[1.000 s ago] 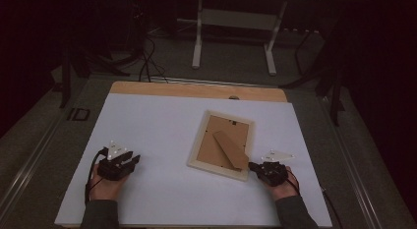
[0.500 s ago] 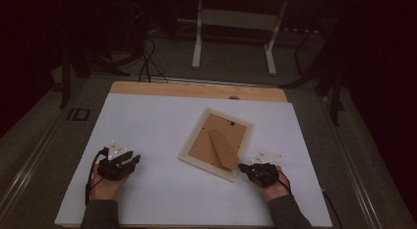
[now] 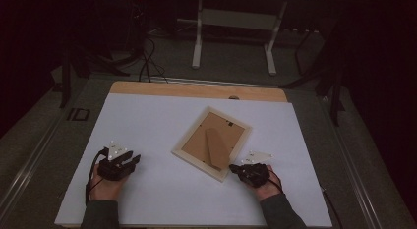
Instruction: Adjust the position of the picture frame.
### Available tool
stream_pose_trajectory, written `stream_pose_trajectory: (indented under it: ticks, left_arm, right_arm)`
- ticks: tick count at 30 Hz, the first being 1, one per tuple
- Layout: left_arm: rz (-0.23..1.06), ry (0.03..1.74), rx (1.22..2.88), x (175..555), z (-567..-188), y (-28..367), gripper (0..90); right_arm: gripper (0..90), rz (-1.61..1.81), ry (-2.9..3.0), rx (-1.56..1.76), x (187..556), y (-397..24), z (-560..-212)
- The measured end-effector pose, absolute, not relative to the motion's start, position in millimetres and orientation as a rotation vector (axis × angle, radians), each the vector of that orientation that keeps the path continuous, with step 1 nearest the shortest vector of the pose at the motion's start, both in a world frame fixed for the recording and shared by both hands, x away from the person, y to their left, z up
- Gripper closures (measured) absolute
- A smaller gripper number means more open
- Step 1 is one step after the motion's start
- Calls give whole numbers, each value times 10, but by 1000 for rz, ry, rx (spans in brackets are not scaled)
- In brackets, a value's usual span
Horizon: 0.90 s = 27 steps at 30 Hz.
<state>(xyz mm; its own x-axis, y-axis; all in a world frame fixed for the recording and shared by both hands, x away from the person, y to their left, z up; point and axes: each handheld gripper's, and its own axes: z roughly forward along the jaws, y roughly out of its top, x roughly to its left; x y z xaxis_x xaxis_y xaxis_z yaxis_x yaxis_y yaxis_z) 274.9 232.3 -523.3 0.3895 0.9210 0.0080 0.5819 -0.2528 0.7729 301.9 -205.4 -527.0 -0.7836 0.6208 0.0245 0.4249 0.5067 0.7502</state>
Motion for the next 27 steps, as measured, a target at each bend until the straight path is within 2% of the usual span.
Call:
stream_pose_trajectory:
  ticks: [27]
  left_arm:
    - [615, 1282, 1945, 2743, -5227, 2305, 645]
  right_arm:
    - [900, 1132, 2538, 762, 3031, -1645, -5268]
